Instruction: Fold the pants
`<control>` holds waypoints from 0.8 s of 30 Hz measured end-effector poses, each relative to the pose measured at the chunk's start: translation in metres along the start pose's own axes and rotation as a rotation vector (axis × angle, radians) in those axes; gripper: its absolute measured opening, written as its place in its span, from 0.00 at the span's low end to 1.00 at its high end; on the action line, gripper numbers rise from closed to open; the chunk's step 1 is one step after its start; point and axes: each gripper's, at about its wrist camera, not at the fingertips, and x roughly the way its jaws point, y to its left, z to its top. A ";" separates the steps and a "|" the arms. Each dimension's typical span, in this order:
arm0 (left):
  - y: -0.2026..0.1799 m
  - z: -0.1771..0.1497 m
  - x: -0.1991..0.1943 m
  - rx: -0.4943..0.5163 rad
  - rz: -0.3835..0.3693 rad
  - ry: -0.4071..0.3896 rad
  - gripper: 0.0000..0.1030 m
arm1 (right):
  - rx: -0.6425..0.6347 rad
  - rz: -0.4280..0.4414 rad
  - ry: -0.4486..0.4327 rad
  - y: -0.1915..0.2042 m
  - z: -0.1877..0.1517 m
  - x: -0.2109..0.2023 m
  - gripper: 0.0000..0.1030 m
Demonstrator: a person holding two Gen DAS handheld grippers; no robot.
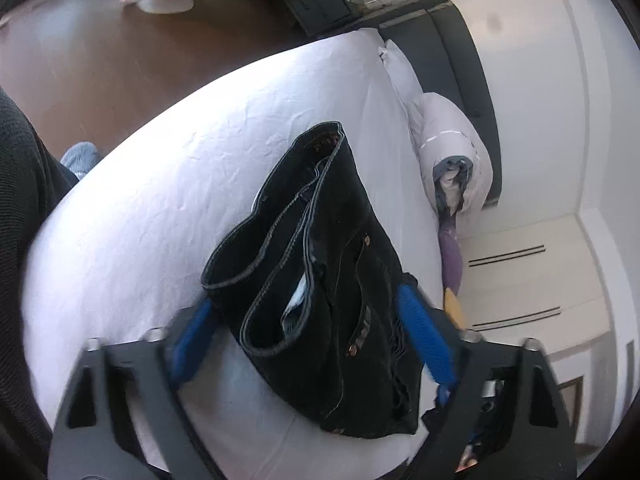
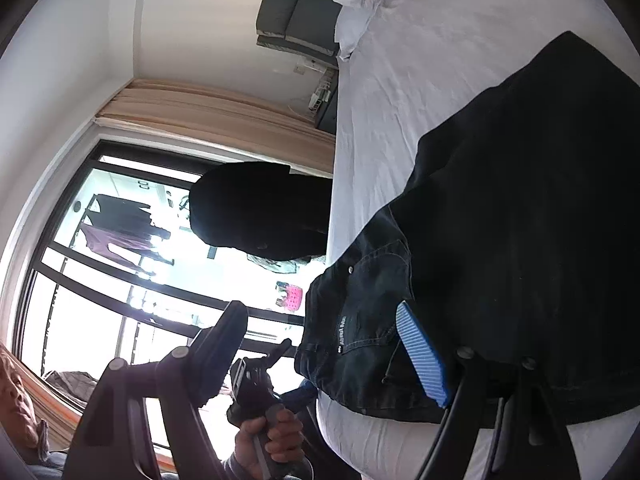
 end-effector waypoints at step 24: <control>-0.123 0.013 -0.003 0.247 -0.056 0.010 0.12 | 0.110 -0.275 0.124 -0.046 0.014 0.051 0.65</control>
